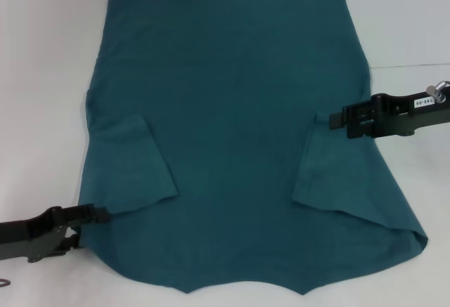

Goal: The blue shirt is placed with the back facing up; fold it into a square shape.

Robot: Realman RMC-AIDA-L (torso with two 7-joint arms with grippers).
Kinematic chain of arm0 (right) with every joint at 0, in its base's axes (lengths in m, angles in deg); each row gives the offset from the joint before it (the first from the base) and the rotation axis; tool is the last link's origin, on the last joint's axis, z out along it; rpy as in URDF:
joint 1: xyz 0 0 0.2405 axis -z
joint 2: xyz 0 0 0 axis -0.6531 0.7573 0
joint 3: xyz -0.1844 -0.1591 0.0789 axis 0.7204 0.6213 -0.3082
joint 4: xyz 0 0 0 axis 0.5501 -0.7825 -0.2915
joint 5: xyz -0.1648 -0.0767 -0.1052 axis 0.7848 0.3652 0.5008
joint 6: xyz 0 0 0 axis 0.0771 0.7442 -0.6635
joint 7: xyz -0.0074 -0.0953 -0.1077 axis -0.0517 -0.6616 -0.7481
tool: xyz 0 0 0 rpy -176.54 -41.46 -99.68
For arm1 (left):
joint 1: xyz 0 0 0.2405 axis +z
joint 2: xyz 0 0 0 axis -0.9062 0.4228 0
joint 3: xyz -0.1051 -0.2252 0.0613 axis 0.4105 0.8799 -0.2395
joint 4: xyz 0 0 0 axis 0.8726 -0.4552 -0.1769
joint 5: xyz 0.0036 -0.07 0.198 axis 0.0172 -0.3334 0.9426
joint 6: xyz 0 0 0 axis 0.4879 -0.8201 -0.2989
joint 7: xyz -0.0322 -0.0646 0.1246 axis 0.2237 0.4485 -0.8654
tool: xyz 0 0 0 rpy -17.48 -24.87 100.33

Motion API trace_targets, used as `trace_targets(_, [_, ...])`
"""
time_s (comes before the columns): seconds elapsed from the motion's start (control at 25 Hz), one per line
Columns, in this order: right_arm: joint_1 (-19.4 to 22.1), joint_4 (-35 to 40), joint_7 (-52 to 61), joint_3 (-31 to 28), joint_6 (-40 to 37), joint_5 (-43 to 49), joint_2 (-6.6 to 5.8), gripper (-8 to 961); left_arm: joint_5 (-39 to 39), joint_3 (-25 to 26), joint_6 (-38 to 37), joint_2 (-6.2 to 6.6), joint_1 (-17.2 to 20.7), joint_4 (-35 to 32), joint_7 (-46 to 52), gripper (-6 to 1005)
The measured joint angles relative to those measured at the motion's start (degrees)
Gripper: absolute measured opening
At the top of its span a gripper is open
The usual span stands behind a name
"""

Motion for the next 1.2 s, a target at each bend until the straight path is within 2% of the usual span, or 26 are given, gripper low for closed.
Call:
trace_targets(0.72, [0.62,0.0,-0.07,-0.09,0.05,-0.16,0.0,578,0.29,-0.15,-0.27,0.14,-0.89,0.4,0.31,641])
trace_targets(1.12, [0.97,0.0,-1.15,-0.08,0.09,0.13,-0.15,578,0.38,-0.16,-0.58,0.3,-0.88,0.29,-1.18,395])
trace_targets(1.2, [1.33,0.0,-1.26,-0.09,0.57,0.07,-0.21,578,0.37,-0.17,-0.63,0.34,-0.86,0.29,-1.7,315])
